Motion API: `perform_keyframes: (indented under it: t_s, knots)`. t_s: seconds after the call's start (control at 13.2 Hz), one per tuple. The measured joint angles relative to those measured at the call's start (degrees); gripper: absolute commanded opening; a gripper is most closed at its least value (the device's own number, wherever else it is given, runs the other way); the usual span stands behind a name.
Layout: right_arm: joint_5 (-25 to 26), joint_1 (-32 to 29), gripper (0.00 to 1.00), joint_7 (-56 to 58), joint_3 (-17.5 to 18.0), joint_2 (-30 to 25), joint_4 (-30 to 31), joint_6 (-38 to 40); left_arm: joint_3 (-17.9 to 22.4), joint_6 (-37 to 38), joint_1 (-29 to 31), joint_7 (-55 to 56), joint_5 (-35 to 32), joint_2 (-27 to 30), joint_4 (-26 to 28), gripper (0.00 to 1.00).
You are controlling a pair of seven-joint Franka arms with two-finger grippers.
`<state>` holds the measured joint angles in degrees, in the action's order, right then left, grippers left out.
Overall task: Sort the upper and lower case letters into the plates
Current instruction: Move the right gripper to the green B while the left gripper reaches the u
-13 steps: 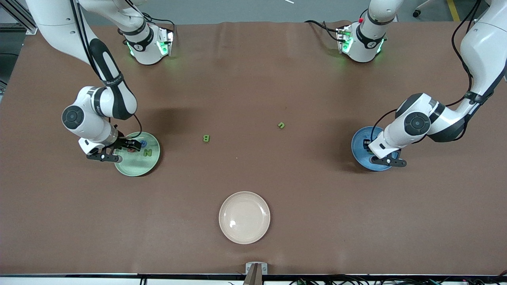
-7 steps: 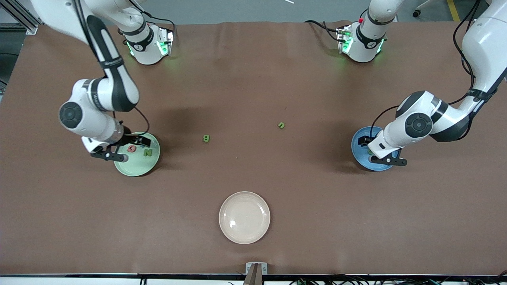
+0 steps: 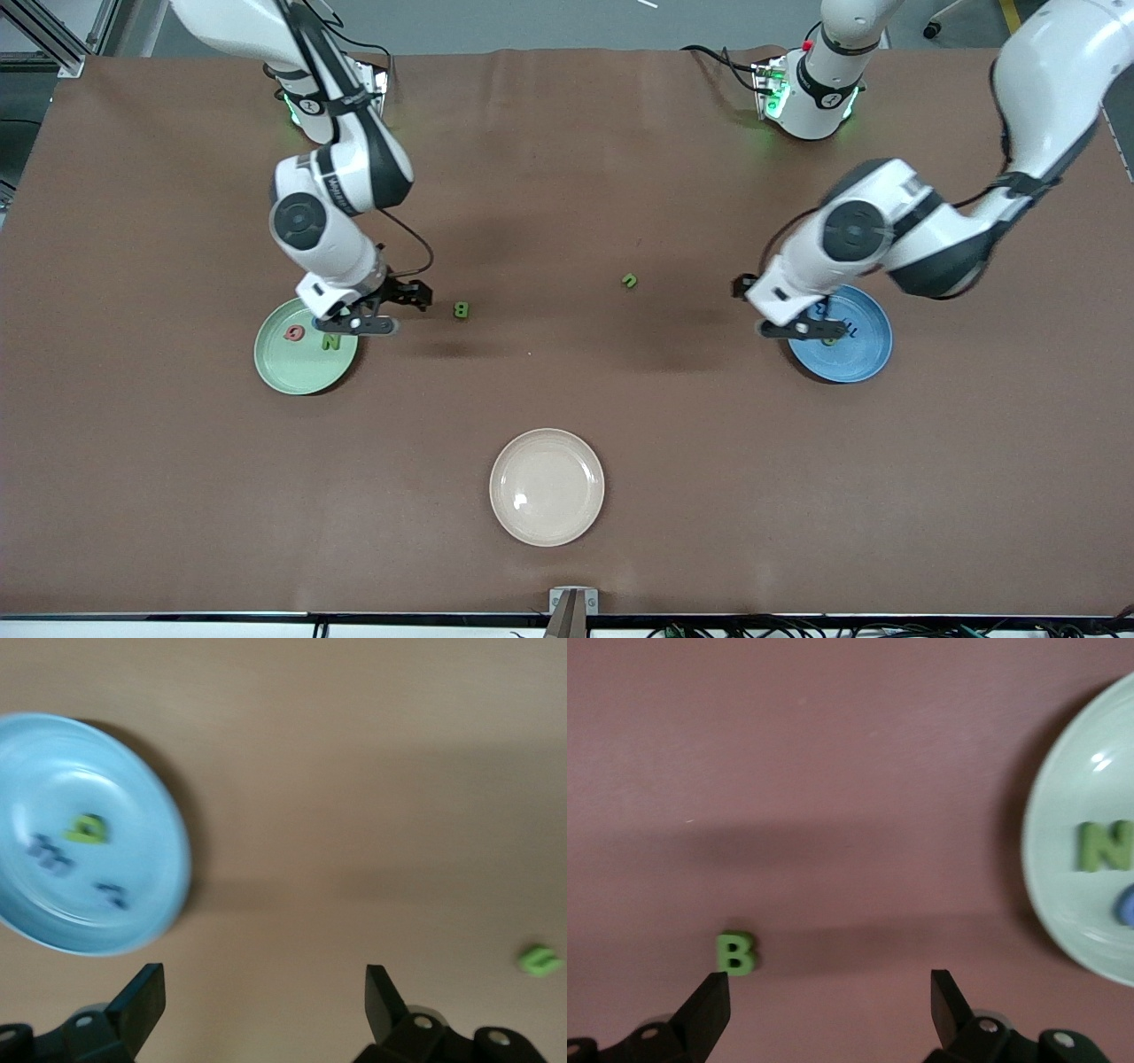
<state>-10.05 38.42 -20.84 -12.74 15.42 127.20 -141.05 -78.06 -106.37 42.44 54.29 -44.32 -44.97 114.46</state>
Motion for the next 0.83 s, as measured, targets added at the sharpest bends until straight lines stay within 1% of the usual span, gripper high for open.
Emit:
perform_keyframes:
  t_s: [0.15, 0.3, 0.45, 0.53, 0.68, 0.83]
  knots:
    - [0.0, 3.5, 1.00, -3.3, 0.0, 3.0, 0.2, -5.0, 2.1, -2.5, -8.4, 7.8, 0.0, 0.0, -1.4, 0.99]
    - [0.0, 5.0, 0.99, -4.3, 0.0, 6.1, 0.2, -9.2, 4.7, -7.3, -14.3, 14.1, 0.0, 0.0, -1.9, 0.99]
    - [0.0, 5.8, 0.93, -5.6, 0.0, 8.6, 0.2, -12.3, 9.1, -12.7, -19.4, 19.1, 0.0, 0.0, -2.0, 0.99]
    - [0.0, 6.3, 0.91, -6.1, 0.0, 9.7, 0.2, -13.4, 11.9, -15.4, -22.1, 21.4, 0.0, 0.0, -2.0, 0.99]
    - [0.0, 7.1, 0.86, -6.9, 0.0, 10.6, 0.1, -14.3, 16.8, -19.6, -26.8, 24.9, 0.0, -0.1, -2.0, 0.99]
    - [0.0, 7.3, 0.83, -7.3, 0.0, 10.6, 0.0, -14.4, 20.0, -23.6, -29.8, 27.5, 0.0, -0.1, -2.0, 0.99]
